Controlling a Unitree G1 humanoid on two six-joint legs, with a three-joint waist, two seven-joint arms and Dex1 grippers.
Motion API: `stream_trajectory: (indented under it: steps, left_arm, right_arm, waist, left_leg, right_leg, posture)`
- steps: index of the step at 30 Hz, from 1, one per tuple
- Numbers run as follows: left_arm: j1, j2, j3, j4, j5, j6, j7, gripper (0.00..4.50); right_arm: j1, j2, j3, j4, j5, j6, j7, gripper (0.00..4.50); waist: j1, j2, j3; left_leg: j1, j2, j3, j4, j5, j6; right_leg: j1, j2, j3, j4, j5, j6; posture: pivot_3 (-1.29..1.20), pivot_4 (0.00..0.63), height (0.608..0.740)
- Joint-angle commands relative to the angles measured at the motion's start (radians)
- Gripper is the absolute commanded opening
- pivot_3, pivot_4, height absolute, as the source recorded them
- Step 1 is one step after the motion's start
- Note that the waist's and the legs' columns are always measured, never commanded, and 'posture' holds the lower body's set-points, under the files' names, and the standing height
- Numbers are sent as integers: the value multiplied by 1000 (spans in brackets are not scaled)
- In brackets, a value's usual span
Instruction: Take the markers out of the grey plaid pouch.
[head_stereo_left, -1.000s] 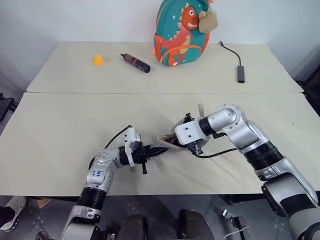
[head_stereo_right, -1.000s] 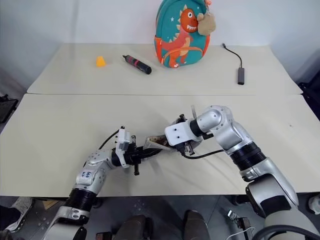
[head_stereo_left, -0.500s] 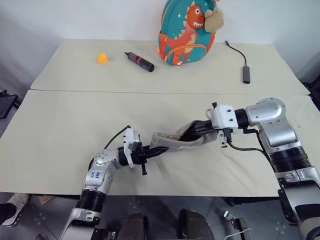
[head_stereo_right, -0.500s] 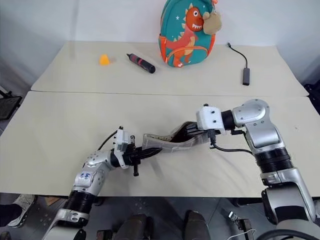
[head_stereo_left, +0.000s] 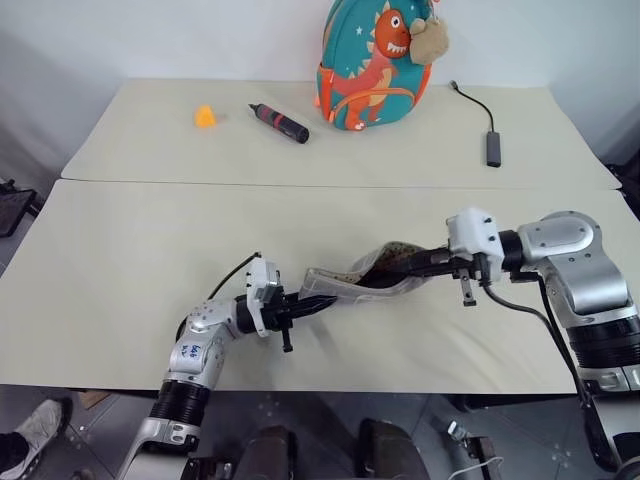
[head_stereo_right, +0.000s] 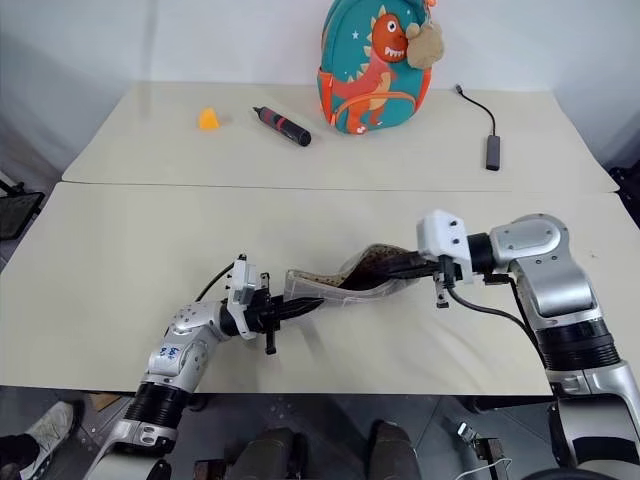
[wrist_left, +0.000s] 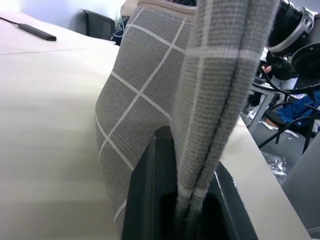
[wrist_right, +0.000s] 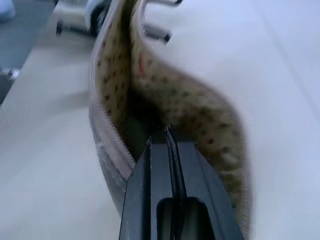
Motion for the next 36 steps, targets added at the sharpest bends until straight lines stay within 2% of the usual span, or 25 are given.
stream_trajectory:
  steps: [1,6,11,21,26,32,36]
  left_arm:
    - [-14,-6,-15,-20,-11,-3,-17,0]
    - [-28,-6,-20,-6,-11,-7,-23,0]
    - [-33,-5,-22,2,-9,-11,-25,0]
    - [-28,-13,-23,0,-10,-11,-18,0]
    - [-37,-18,-23,10,-11,-11,-16,0]
    - [-43,-20,-15,20,-12,-16,-15,0]
    - [-35,-21,-15,14,-12,-18,-11,0]
  right_arm:
    - [-35,-7,48,-45,-54,-9,6,1237]
    - [-103,29,153,2,-199,-80,-28,2798]
    - [-165,64,217,45,-276,-73,-37,2798]
    - [-206,128,345,121,-455,-209,-62,2798]
    - [-223,186,398,181,-575,-176,-127,2798]
    - [-215,196,423,200,-627,-148,-116,2798]
    - [-205,201,387,166,-566,-160,-94,1639]
  waist:
    - [0,0,0]
    - [-1,0,0]
    - [0,0,0]
    - [-3,0,0]
    - [-6,0,0]
    - [-6,0,-1]
    - [-7,0,-1]
  left_leg:
    - [0,0,0,0,0,0]
    - [0,0,0,0,0,0]
    - [0,0,0,0,0,0]
    - [0,0,1,0,0,0]
    - [0,0,1,0,0,0]
    - [2,0,1,1,0,0]
    - [2,0,0,2,0,0]
  right_leg:
    - [0,0,0,0,0,0]
    - [0,0,0,0,0,0]
    - [0,0,0,0,0,0]
    - [0,0,0,0,0,0]
    - [0,1,0,1,0,0]
    - [1,1,0,2,0,0]
    - [1,1,1,3,0,0]
  posture:
    - [0,150,740]
    - [0,150,740]
    - [0,150,740]
    - [0,150,740]
    - [0,150,740]
    - [0,150,740]
    - [0,150,740]
